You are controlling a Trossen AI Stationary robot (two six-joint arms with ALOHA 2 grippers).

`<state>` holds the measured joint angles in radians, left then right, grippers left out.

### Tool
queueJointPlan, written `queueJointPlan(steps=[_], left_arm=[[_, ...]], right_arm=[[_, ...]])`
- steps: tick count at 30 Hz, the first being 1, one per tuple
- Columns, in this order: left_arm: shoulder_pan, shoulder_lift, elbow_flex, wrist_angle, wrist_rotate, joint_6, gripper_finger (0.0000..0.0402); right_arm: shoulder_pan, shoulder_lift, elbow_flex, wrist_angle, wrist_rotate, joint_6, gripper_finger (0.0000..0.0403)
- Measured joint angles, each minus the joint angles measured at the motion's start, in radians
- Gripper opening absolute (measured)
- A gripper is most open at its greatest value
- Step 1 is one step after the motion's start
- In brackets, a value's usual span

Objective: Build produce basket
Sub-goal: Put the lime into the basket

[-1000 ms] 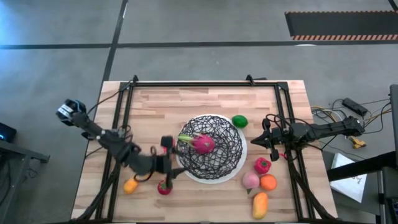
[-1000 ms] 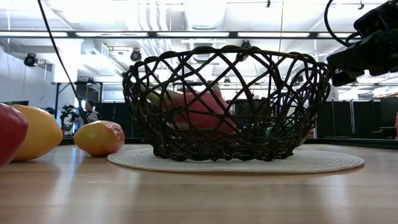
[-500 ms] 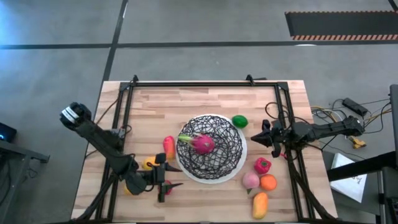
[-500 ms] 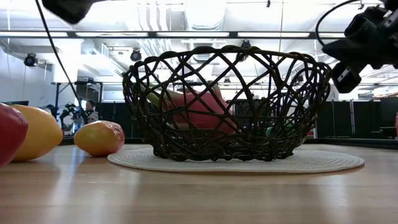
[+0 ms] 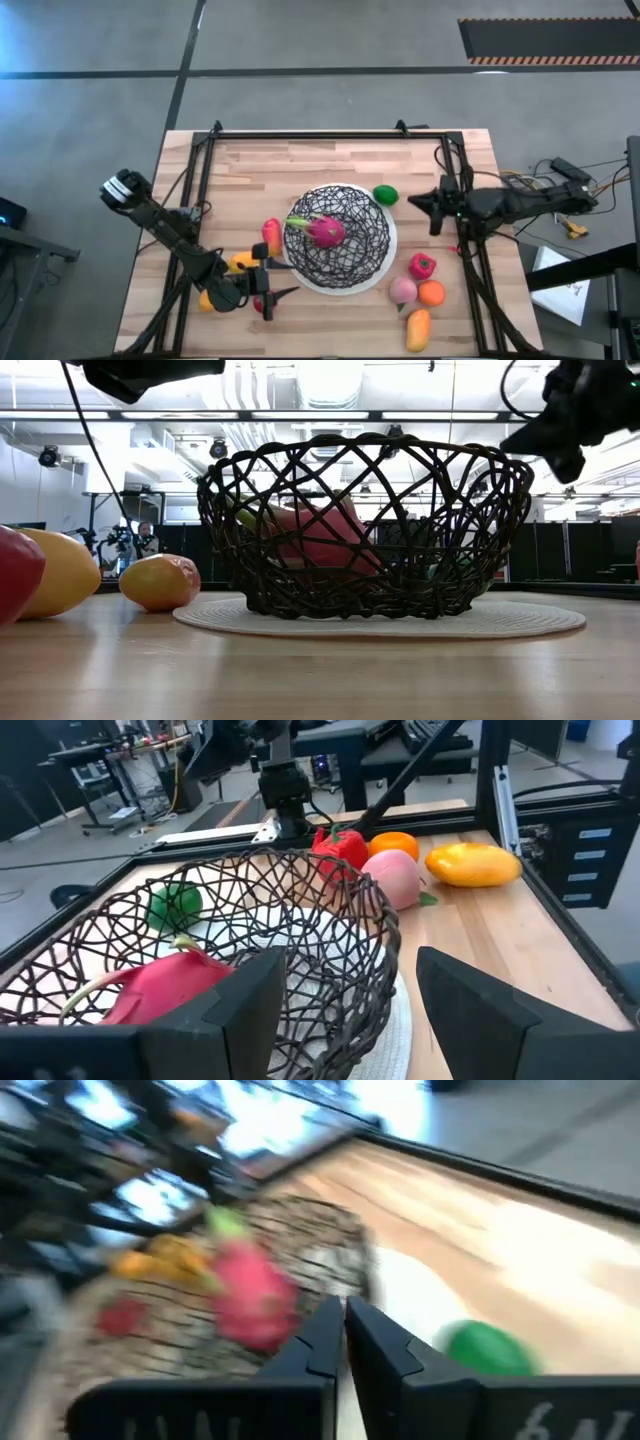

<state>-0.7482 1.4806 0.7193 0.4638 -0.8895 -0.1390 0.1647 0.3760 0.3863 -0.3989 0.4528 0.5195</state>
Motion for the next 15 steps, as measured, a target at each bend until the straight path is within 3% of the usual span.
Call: queueJointPlan(steps=[7, 15], left_arm=[[0.003, -0.002, 0.002, 0.0, -0.001, 0.049, 0.0212], [0.005, -0.004, 0.001, 0.0, -0.001, 0.046, 0.0212]], right_arm=[[-0.127, 0.291, 0.229, -0.278, -0.021, -0.03, 0.0101], [-0.394, 0.634, 0.329, -0.272, -0.329, -0.356, 0.0225]])
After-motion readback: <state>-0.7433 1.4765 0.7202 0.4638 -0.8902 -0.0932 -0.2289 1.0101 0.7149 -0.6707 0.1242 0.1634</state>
